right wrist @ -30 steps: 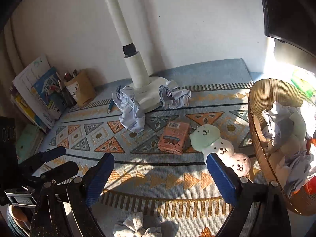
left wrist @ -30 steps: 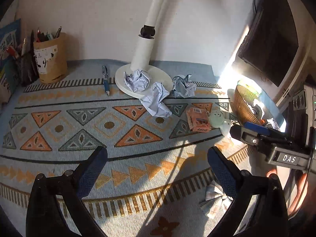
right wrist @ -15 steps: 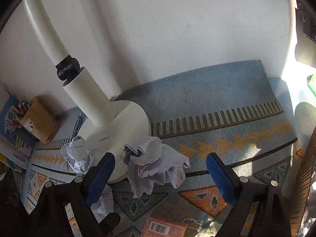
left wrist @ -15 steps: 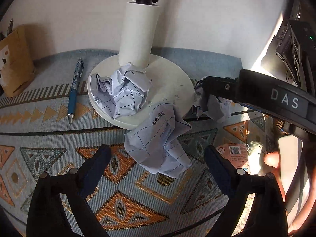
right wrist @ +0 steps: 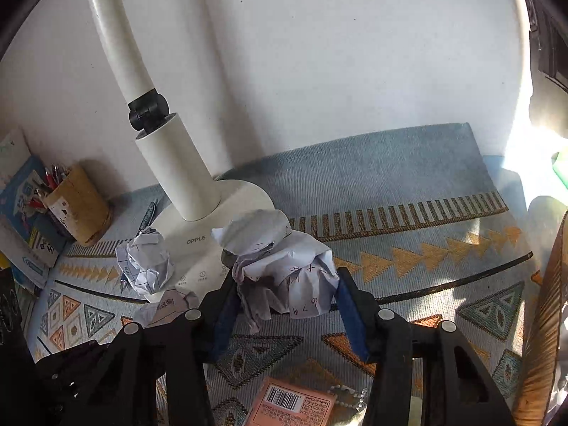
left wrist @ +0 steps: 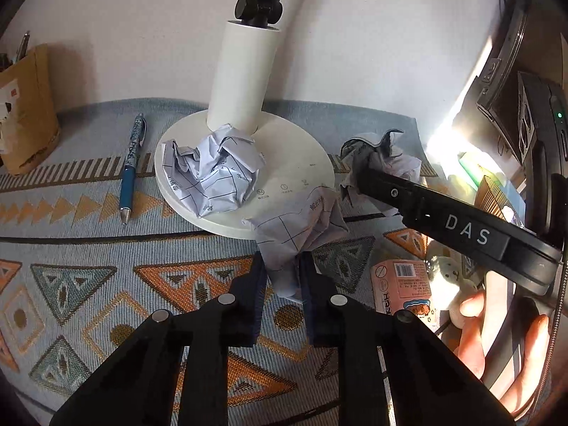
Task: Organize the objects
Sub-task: 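Grasp crumpled paper by the lamp base with the left tool while the right tool grasps another, then carry both crumpled papers over the golden bowl and open both tools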
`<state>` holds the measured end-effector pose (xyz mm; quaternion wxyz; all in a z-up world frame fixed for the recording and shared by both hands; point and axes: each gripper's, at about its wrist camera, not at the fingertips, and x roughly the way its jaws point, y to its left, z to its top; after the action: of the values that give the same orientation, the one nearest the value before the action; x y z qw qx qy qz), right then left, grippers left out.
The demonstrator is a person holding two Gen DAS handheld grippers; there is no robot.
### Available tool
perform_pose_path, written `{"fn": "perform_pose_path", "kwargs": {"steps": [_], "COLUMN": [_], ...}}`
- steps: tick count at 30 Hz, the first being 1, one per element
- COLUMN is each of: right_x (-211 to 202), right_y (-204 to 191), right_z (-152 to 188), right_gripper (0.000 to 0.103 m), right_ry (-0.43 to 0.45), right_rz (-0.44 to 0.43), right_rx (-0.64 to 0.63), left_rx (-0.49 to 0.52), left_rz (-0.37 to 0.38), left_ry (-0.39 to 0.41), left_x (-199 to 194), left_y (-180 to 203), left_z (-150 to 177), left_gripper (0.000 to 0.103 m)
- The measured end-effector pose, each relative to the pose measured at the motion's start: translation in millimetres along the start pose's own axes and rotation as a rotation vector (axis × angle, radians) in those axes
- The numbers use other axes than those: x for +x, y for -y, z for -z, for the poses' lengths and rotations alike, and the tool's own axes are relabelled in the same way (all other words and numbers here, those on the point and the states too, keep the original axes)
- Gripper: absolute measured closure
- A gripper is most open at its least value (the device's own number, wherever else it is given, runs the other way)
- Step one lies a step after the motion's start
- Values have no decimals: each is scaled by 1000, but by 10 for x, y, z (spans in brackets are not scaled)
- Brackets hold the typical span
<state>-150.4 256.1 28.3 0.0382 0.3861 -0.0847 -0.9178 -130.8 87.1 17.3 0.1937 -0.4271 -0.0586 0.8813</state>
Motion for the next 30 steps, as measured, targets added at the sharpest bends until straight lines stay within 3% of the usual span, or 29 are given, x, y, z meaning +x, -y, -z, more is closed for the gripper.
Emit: {"fn": "perform_pose_path", "kwargs": {"steps": [5, 13, 17, 18, 20, 21, 22, 24, 29, 30], "right_x": [-374, -1311, -1695, -1785, -1930, -1986, -2033, -2098, -2212, -2247], "right_y": [-7, -7, -14, 10, 80, 116, 146, 216, 340, 369], "right_z": [198, 788, 986, 1022, 1087, 1116, 1150, 1212, 1344, 1357], "right_gripper": [52, 52, 52, 52, 51, 51, 51, 51, 51, 51], "right_ry": [10, 73, 112, 121, 133, 138, 140, 136, 128, 132], "right_rz": [-40, -74, -52, -59, -68, -70, -71, -83, -116, -127], "right_rx": [19, -48, -99, -100, -91, -86, -81, -64, -26, -19], "left_rx": [13, 35, 114, 125, 135, 134, 130, 112, 148, 165], "left_rz": [25, 68, 26, 14, -23, -37, -38, -21, -39, -43], "left_ry": [1, 40, 61, 57, 17, 11, 22, 38, -46, -54], "left_x": [-96, -648, -845, -863, -824, -810, -791, -781, -464, -405], "left_y": [55, 221, 403, 401, 350, 325, 330, 293, 436, 474], "left_z": [90, 391, 511, 553, 618, 647, 641, 671, 550, 551], "left_gripper": [88, 89, 89, 87, 54, 25, 6, 1, 3, 19]}}
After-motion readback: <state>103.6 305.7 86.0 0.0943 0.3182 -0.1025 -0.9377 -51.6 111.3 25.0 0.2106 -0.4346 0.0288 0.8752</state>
